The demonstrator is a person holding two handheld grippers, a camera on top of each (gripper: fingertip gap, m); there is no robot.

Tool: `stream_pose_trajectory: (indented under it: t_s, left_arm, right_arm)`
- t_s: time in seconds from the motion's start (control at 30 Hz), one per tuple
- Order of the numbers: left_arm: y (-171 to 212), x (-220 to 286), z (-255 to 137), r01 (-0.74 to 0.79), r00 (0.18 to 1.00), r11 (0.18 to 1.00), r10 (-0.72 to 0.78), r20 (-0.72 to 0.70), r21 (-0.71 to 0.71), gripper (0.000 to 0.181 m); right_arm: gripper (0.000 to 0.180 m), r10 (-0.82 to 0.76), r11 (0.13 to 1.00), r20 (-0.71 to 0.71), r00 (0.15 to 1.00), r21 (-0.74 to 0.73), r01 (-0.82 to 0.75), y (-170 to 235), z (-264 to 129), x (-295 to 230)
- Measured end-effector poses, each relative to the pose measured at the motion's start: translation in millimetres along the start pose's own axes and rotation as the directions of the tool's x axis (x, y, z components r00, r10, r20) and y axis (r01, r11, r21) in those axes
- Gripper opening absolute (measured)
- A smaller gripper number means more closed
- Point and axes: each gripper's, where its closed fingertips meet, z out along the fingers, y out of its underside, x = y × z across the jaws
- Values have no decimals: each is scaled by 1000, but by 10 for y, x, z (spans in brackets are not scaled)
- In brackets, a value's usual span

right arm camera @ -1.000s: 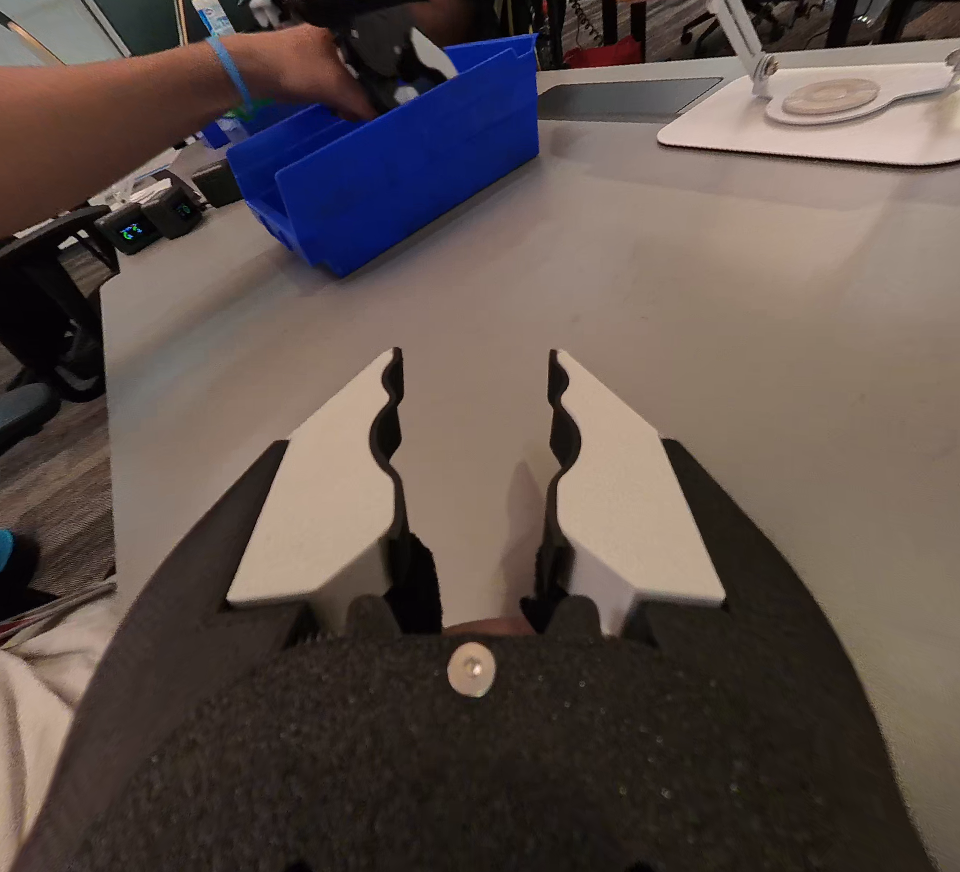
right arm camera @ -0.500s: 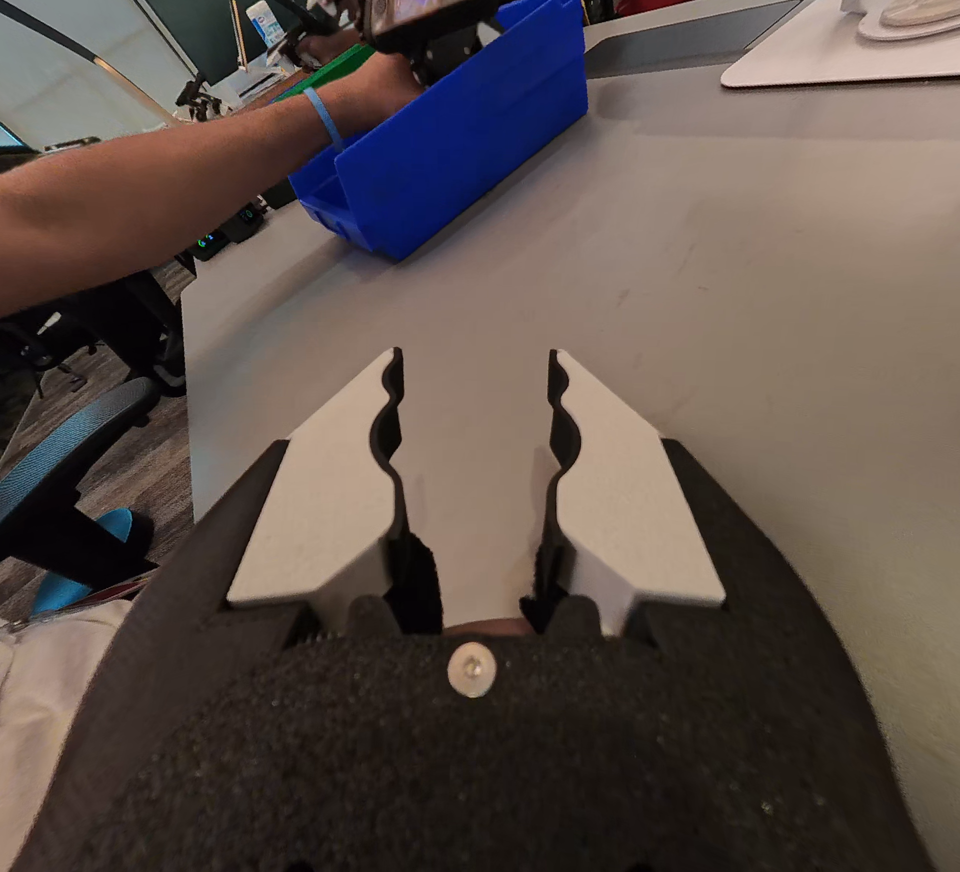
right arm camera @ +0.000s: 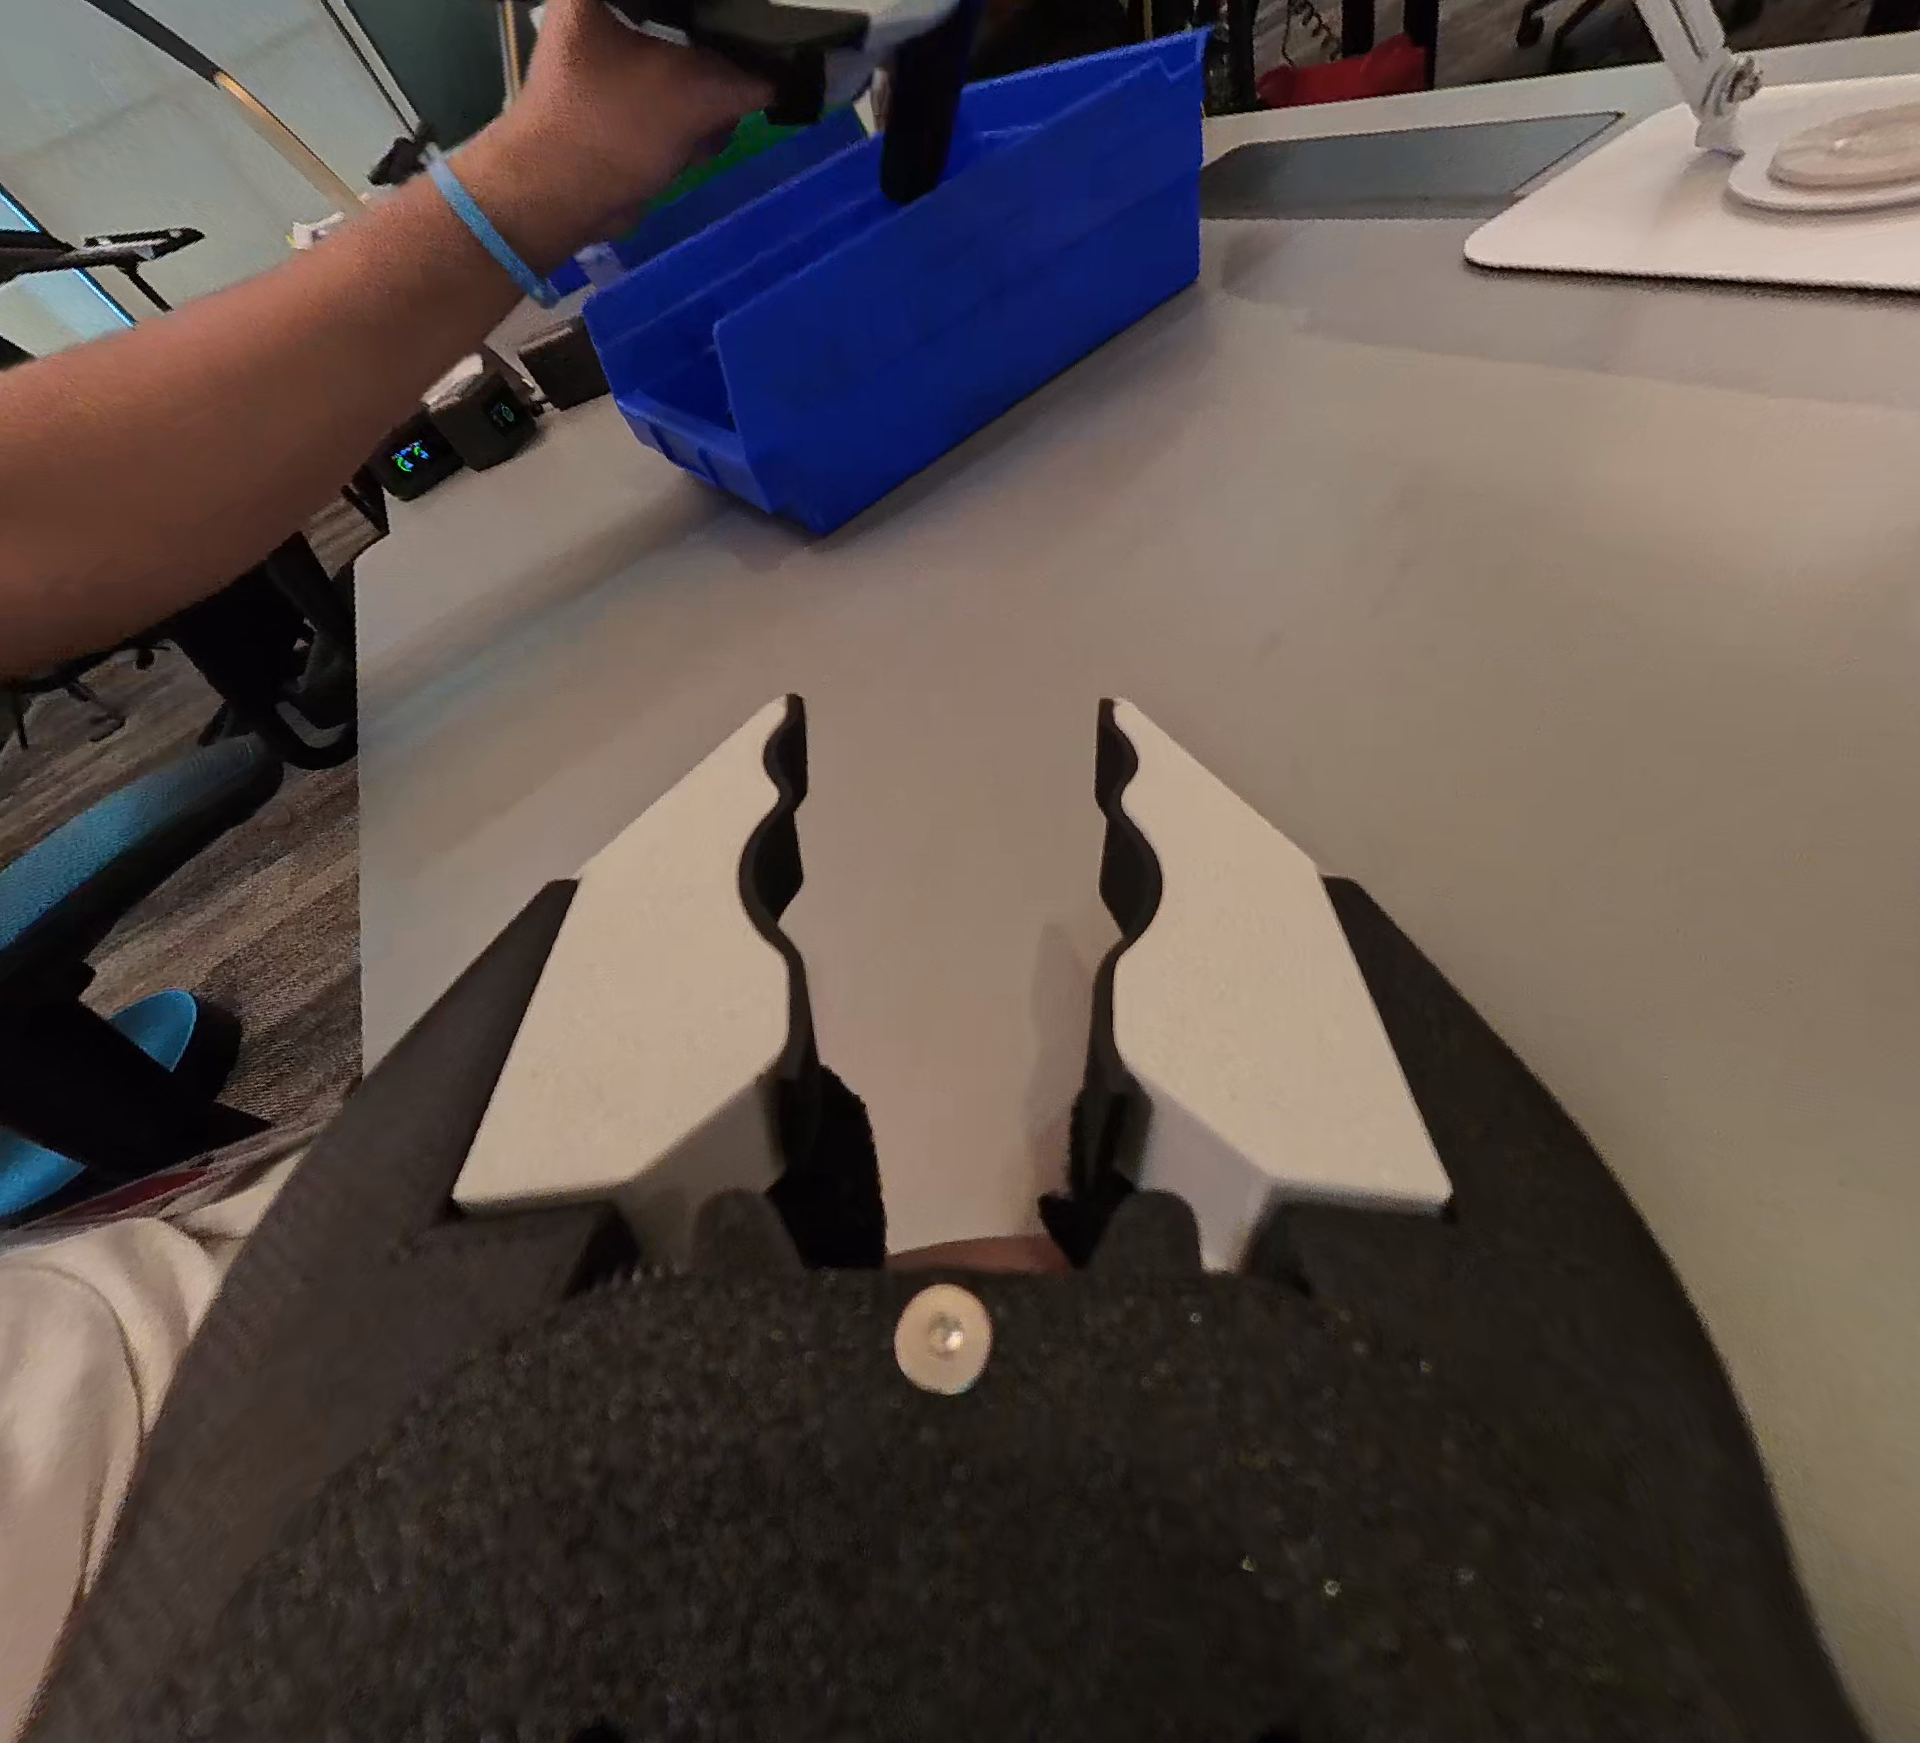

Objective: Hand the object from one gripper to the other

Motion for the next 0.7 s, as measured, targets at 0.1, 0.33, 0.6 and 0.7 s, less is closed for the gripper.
stream_pose_trajectory:
  t_s: [0.1, 0.33, 0.6, 0.7]
  left_arm:
    - [-298, -183, -387, 179, 984, 975, -179, -12, 128, 20]
    - [-1190, -91, -1462, 637, 757, 653, -429, -493, 410, 19]
    - [-1878, 862, -2266, 892, 305, 388, -138, -942, 232, 19]
    - [-1978, 1168, -2353, 904, 202, 393, -51, -978, 166, 19]
  right_arm:
    - [56, -33, 999, 41, 999, 15, 32, -121, 85, -51]
    - [69, -219, 974, 206, 954, 100, 202, -826, 434, -392]
    - [71, -170, 978, 451, 876, 188, 93, -1107, 506, -580]
    - [57, -224, 974, 486, 845, 152, 170, -904, 430, -632]
